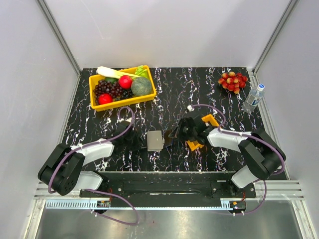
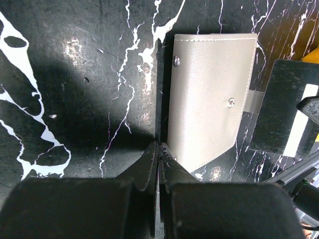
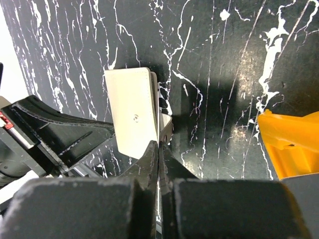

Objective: Put the credit cards into the card holder
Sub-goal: Open the card holder at the center of the board.

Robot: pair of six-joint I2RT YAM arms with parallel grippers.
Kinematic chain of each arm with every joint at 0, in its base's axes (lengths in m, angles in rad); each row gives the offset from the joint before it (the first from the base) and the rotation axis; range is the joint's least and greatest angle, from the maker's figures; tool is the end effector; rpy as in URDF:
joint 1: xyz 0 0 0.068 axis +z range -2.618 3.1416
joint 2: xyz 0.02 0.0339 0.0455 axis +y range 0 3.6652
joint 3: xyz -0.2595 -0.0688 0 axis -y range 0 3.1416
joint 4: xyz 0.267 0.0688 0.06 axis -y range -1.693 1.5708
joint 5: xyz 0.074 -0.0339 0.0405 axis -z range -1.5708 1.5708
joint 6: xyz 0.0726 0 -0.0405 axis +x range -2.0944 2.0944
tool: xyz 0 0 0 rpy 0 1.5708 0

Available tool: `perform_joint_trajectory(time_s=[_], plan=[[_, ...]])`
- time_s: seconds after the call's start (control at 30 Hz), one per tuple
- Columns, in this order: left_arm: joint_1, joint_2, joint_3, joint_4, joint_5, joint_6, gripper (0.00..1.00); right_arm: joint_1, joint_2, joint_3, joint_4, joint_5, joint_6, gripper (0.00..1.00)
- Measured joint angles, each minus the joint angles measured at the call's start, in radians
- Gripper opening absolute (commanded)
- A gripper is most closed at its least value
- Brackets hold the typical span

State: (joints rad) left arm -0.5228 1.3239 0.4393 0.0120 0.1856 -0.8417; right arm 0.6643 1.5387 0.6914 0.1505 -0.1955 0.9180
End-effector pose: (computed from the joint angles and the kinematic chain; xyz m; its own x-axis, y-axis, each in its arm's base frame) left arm 0.2234 -0.1442 0.0852 -0.8848 -0.3361 -0.3228 -0.0996 0.8131 -0.5736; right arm 0.2628 0.2237 0.1193 -0.8805 0.3003 -0.3668 -0.0372 0.7276 0.6849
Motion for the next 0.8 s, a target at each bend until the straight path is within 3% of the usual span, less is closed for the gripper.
perform_joint_trajectory(time_s=[0.33,0.8], plan=[[0.0,0.022,0.043,-0.029,-0.006,0.035,0.0,-0.004,0.053,0.03,-0.013,-0.027,-0.077,0.0],[-0.001,0.085,0.084,-0.027,0.007,0.053,0.0,-0.005,0.13,0.043,0.095,-0.11,-0.056,0.0]])
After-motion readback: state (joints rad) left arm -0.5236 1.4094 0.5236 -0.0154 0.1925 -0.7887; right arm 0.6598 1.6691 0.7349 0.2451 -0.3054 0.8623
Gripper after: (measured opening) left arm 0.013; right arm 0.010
